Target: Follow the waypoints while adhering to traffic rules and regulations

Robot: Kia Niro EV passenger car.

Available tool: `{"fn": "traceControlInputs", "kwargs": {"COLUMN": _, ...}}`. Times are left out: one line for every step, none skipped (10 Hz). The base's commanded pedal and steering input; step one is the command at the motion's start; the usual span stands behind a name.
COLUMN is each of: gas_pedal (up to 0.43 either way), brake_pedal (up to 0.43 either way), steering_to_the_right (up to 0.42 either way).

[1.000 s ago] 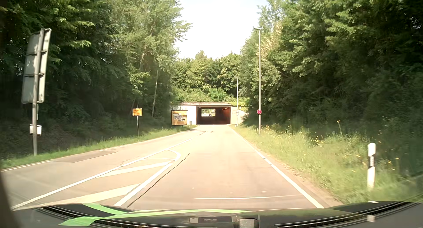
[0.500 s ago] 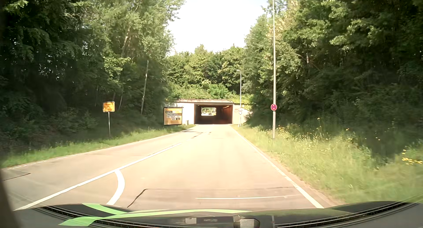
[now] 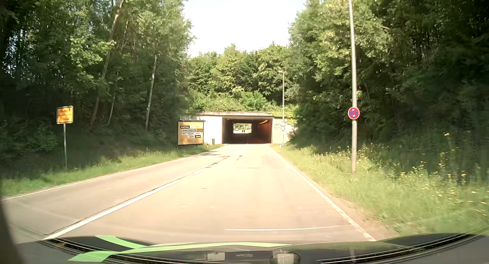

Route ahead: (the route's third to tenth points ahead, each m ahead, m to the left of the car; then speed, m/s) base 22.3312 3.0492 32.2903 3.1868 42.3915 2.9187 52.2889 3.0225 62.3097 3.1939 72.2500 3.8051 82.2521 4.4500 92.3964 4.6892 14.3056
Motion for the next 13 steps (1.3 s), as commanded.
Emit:
{"fn": "traceControlInputs", "kwargs": {"gas_pedal": 0.008, "brake_pedal": 0.000, "steering_to_the_right": -0.007}}
{"fn": "traceControlInputs", "kwargs": {"gas_pedal": 0.008, "brake_pedal": 0.000, "steering_to_the_right": -0.007}}
{"fn": "traceControlInputs", "kwargs": {"gas_pedal": 0.008, "brake_pedal": 0.000, "steering_to_the_right": -0.007}}
{"fn": "traceControlInputs", "kwargs": {"gas_pedal": 0.008, "brake_pedal": 0.000, "steering_to_the_right": -0.007}}
{"fn": "traceControlInputs", "kwargs": {"gas_pedal": 0.008, "brake_pedal": 0.000, "steering_to_the_right": -0.007}}
{"fn": "traceControlInputs", "kwargs": {"gas_pedal": 0.008, "brake_pedal": 0.000, "steering_to_the_right": -0.007}}
{"fn": "traceControlInputs", "kwargs": {"gas_pedal": 0.008, "brake_pedal": 0.000, "steering_to_the_right": -0.007}}
{"fn": "traceControlInputs", "kwargs": {"gas_pedal": 0.008, "brake_pedal": 0.000, "steering_to_the_right": -0.007}}
{"fn": "traceControlInputs", "kwargs": {"gas_pedal": 0.008, "brake_pedal": 0.000, "steering_to_the_right": -0.006}}
{"fn": "traceControlInputs", "kwargs": {"gas_pedal": 0.008, "brake_pedal": 0.000, "steering_to_the_right": -0.006}}
{"fn": "traceControlInputs", "kwargs": {"gas_pedal": 0.008, "brake_pedal": 0.000, "steering_to_the_right": -0.006}}
{"fn": "traceControlInputs", "kwargs": {"gas_pedal": 0.008, "brake_pedal": 0.000, "steering_to_the_right": -0.004}}
{"fn": "traceControlInputs", "kwargs": {"gas_pedal": 0.008, "brake_pedal": 0.000, "steering_to_the_right": -0.003}}
